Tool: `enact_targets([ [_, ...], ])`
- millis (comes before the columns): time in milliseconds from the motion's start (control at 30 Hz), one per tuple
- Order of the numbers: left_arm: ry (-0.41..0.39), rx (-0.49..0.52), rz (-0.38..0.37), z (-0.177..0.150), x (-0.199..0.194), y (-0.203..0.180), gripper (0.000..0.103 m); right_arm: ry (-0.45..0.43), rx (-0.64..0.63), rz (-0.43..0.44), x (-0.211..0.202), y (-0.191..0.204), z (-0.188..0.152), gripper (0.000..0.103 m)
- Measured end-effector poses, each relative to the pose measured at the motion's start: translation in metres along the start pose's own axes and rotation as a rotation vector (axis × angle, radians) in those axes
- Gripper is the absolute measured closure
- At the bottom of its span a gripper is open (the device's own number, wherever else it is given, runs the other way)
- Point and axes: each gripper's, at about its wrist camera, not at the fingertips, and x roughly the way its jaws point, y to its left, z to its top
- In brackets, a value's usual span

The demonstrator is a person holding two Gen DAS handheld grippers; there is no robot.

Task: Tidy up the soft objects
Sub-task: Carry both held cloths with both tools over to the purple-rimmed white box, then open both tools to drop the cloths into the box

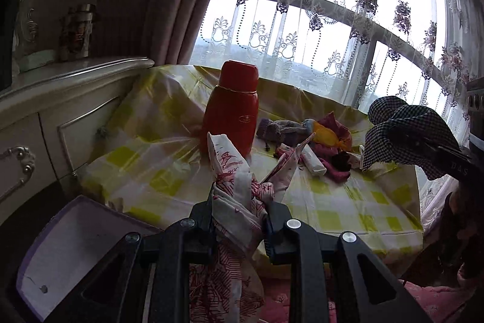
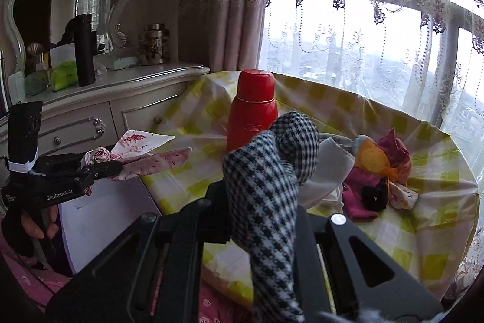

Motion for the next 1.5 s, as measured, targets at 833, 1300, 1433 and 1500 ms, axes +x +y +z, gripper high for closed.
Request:
enact_targets([
  [833,0.188,-0.170,0.356,-0.053,-0.015,0.104,0.077,0.334,-0.331,0.507,0.109,0.177,-0.027,0.090],
  [1300,0.492,-0.303,0.587,-0.091,0.012,0.147,0.044,0.639,-0.181,0.634,0.186,0.188,-0.066,0.060],
  [1433,0.479,-0.292,0.753,-0.081,0.006,0.151,0.044,0.594,-0.017,0.648,0.180,0.147,-0.057,0.040],
  [1500,0.437,-0.250,0.746,-0.067,0.006,0.143,0.040,0.528,0.044,0.600,0.171,0.112,-0.047,0.037],
])
